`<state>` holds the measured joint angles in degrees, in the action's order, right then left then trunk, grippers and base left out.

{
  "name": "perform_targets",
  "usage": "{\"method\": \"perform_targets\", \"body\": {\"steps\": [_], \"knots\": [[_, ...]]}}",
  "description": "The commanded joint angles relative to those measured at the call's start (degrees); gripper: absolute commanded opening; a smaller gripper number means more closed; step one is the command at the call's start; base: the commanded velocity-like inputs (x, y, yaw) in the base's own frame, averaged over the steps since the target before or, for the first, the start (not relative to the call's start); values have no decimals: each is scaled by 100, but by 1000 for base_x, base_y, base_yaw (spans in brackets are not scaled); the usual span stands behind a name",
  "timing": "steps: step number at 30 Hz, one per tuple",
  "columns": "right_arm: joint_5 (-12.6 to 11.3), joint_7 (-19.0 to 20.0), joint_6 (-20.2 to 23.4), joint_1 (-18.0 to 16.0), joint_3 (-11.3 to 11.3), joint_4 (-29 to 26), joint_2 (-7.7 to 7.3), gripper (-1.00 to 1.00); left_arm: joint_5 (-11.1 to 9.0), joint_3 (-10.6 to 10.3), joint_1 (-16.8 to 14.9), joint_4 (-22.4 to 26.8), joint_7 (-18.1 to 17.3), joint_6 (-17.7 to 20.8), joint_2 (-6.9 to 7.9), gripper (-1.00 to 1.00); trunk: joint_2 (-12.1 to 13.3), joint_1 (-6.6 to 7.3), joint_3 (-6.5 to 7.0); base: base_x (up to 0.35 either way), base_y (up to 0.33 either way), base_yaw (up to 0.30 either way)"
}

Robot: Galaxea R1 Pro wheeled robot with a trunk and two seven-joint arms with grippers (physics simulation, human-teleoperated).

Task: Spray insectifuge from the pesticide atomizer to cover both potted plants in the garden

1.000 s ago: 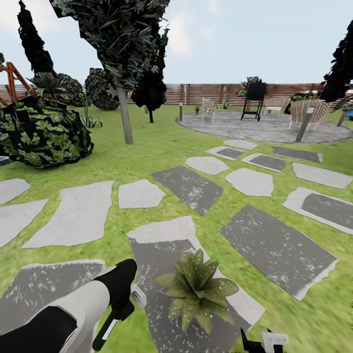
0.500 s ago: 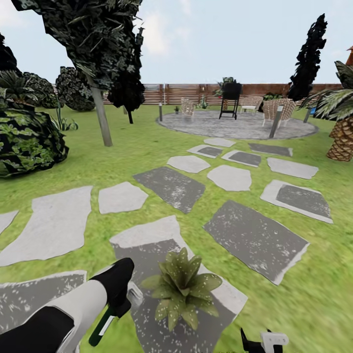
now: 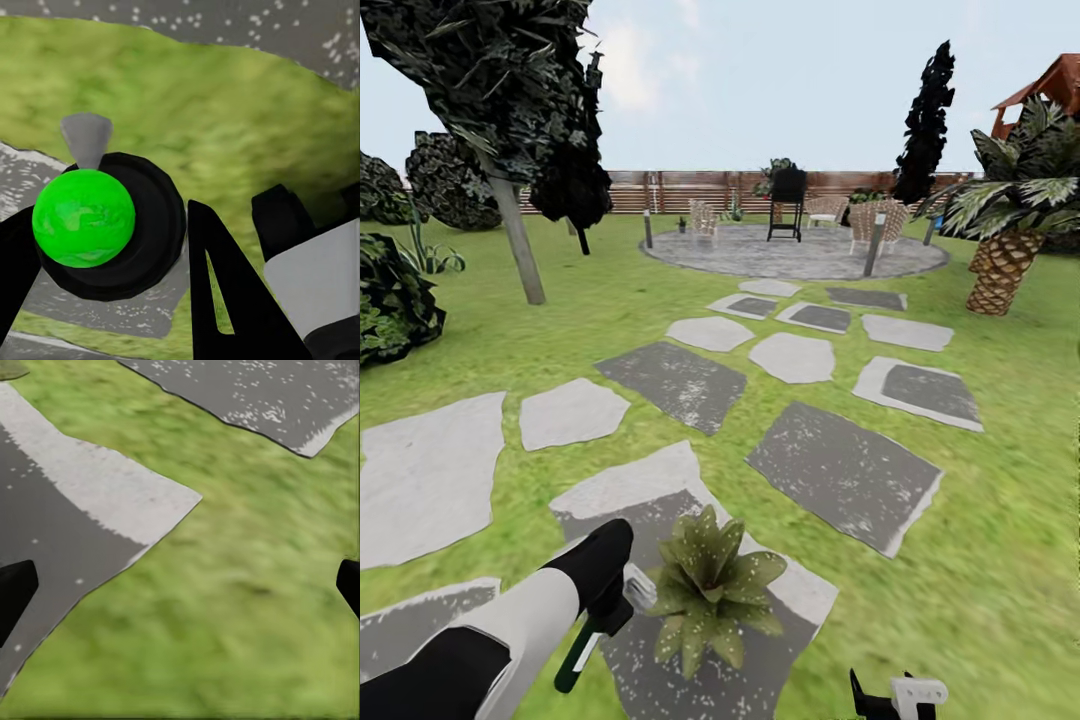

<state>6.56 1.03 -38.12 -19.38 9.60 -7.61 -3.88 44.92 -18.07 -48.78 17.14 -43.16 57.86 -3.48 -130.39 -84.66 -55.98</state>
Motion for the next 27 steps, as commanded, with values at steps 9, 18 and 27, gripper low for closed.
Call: {"method": "perform_targets", "body": {"steps": [9, 18, 27], "knots": [[56, 11, -20, -4, 50, 5, 1, 100, 43, -12, 68, 1, -85, 6, -31, -100, -2, 1, -5, 0, 296, -37], [56, 11, -20, -4, 50, 5, 1, 100, 42, -12, 79, -203, -96, 6, -32, -100, -2, 1, -5, 0, 307, -246], [50, 11, -29, -4, 50, 118, 1, 100, 40, -4, 79, -214, -96, 4, -33, -100, -2, 1, -5, 41, 286, -264]]}}
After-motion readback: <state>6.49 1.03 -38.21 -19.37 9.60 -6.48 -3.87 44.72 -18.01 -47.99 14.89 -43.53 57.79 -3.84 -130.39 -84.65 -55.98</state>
